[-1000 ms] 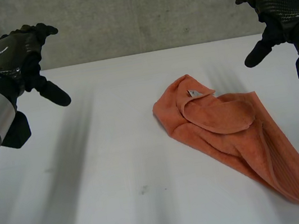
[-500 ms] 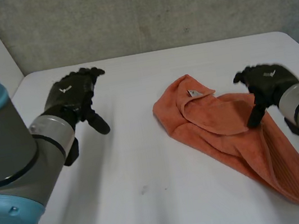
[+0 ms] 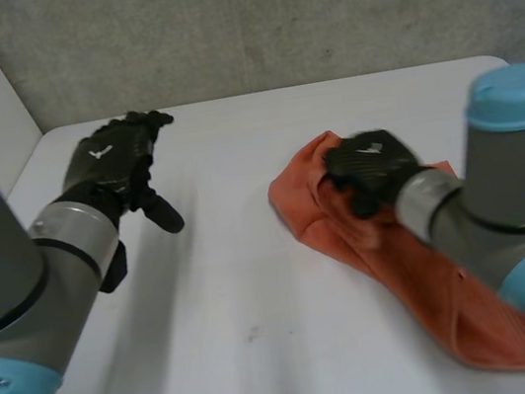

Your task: Fold the laundry

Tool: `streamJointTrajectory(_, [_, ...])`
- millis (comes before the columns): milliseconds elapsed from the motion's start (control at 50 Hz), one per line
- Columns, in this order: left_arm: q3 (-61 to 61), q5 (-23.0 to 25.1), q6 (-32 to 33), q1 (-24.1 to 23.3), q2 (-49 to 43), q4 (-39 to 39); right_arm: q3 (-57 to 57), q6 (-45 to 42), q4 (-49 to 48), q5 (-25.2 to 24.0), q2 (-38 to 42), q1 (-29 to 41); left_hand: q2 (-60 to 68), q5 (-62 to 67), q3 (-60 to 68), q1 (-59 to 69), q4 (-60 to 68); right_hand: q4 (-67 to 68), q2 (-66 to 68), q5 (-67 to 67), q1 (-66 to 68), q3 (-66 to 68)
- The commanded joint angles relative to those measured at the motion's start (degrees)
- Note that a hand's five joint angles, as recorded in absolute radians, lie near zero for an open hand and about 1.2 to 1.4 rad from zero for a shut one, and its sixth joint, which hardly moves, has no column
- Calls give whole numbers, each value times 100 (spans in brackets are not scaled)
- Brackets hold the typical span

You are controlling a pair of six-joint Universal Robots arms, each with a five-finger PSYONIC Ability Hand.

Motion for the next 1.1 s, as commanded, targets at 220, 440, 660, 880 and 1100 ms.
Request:
streamJointTrajectory(220, [-1266,-14,-85,1203,1751,-7,-2325,1121,133,54,1904,2070,57,-190,47,-41,38,-317,-231,-169,990,-280])
streamJointTrajectory(440, [-1679,65,-15,1195,1647,-24,-1819,1051,856,642,582,1659,57,-190,47,-41,38,-5807,-5722,-5660,-4501,-5771])
streamJointTrajectory(660, [-1803,188,3,457,725,-24,61,701,865,634,-606,656,57,-190,47,-41,38,-5807,-5722,-5660,-4501,-5771])
streamJointTrajectory(880, [-1918,127,468,78,-215,46,1576,-417,803,353,-1302,-285,62,-185,52,-36,42,-5462,-5377,-5315,-4156,-5426])
streamJointTrajectory(1100, [-1698,74,627,394,-1051,784,2744,-505,777,-385,-2058,-1199,381,134,371,283,361,-5311,-5225,-5163,-4004,-5274])
